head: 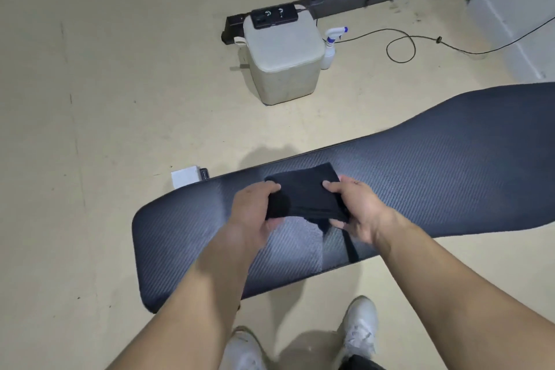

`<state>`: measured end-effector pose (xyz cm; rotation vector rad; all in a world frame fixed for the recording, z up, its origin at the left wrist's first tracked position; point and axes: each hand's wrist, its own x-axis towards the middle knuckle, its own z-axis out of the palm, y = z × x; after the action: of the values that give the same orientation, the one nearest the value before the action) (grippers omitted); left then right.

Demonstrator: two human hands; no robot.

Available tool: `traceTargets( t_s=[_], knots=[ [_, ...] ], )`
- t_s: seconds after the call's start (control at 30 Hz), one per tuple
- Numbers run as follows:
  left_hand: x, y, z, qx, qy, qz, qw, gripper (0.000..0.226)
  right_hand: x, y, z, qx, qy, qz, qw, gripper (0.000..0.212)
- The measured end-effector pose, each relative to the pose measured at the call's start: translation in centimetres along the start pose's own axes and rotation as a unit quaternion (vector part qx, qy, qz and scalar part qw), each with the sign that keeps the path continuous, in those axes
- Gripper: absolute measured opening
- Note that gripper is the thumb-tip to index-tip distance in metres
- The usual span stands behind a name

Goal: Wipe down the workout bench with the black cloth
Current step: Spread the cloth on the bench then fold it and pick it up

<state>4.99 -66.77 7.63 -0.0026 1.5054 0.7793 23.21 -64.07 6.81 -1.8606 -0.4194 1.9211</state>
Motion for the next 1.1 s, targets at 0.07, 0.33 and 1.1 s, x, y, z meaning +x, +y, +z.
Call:
traceTargets(
  t_s=[0.07, 0.33, 1.1],
  knots=[
    [0.0, 2.4, 0.7, -0.004, -0.023, -0.001, 1.000, 0.012, 0.1, -1.6, 0.8, 0.021, 0.004, -0.005, 1.000, 0.004],
    [2.6, 13.6, 5.6, 0.063, -0.006, 0.021, 0.998, 0.003, 2.8, -12.5, 2.2, 0.113, -0.034, -0.029, 0.993, 0.010],
    [34.8, 35.8, 14.2, 0.159, -0.074, 0.158, 0.972, 0.030, 34.2, -33.5, 13.4, 0.072, 0.131, -0.240, 0.959, 0.042]
  ],
)
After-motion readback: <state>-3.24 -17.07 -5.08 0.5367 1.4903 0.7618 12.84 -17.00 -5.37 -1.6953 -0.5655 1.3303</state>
